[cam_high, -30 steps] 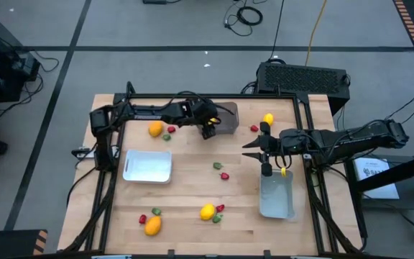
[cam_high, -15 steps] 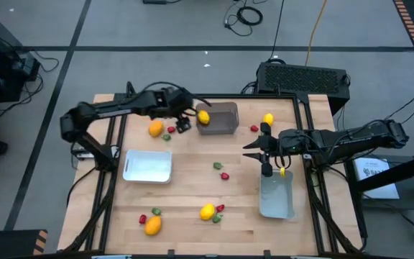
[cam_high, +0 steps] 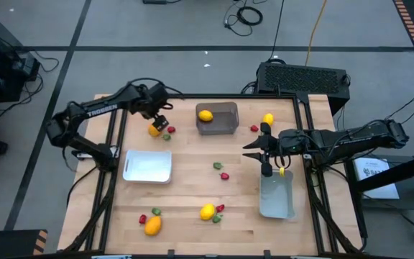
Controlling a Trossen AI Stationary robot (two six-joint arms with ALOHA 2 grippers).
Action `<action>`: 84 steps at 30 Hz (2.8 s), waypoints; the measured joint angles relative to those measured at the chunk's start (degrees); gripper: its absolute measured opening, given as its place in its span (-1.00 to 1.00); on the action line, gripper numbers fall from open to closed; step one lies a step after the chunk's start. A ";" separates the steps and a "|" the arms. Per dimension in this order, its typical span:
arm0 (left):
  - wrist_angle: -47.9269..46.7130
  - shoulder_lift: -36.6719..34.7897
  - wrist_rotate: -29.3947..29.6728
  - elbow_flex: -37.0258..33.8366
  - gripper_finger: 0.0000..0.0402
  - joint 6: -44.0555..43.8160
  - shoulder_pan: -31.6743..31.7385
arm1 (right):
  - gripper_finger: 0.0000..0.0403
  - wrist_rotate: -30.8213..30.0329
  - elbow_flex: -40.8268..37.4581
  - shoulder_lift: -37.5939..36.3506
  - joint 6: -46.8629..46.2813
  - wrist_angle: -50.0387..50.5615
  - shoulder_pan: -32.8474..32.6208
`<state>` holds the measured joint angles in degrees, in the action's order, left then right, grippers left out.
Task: Sort produce into baskets
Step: Put the yellow lemon into the black bin
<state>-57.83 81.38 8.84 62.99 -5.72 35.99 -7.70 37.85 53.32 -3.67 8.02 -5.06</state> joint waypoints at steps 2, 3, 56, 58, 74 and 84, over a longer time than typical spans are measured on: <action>2.06 -0.18 -2.96 -2.32 0.55 0.04 1.59 | -0.47 -0.02 0.00 0.00 0.15 0.00 0.00; 2.84 -0.19 -4.37 -3.33 0.55 0.13 2.13 | -0.47 -0.02 0.00 0.00 0.20 -0.01 0.00; 25.21 -1.13 -4.37 -22.40 0.26 3.15 3.73 | -0.47 -0.07 0.00 0.08 0.33 -0.05 0.25; 25.18 -2.49 -4.35 -21.05 0.26 3.15 3.65 | -0.47 -0.07 0.00 0.09 0.68 -0.06 0.24; 66.62 -1.65 -10.25 -18.35 0.27 -7.48 -10.01 | -0.47 -0.07 0.00 0.09 1.53 -2.20 0.26; 75.13 15.61 -9.11 -8.43 0.27 -6.97 -13.75 | -0.47 -1.36 0.00 0.09 6.23 -3.55 0.28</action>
<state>17.30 96.99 -0.27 54.56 -12.69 22.25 -9.06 37.85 53.41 2.55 4.47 -4.78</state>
